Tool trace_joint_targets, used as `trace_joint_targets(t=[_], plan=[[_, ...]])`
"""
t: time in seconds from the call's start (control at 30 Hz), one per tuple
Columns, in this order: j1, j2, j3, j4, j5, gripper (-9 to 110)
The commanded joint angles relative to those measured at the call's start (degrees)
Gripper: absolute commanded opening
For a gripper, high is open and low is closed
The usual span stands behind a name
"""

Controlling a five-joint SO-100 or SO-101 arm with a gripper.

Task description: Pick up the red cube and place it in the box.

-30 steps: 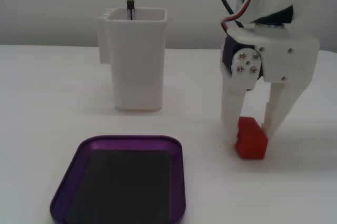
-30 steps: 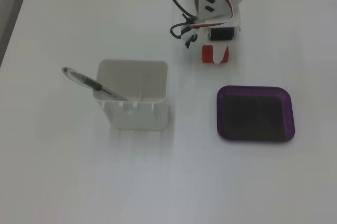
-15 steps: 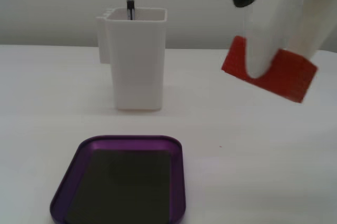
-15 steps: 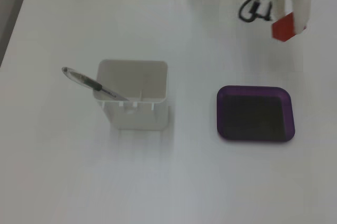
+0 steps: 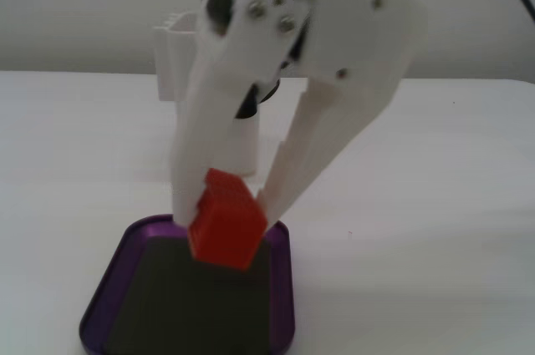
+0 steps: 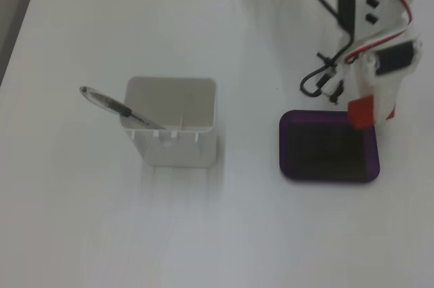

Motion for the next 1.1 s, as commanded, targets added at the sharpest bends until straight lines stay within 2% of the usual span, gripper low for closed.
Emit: trace_joint_targets(t=[0.0, 0.3, 1.07], plan=[[1.9, -4.6, -10.0, 3.7, 4.6, -1], [3.3, -10.0, -14.1, 12.0, 9.5, -1], [4.2, -11.0, -13.1, 11.3, 5.9, 0]])
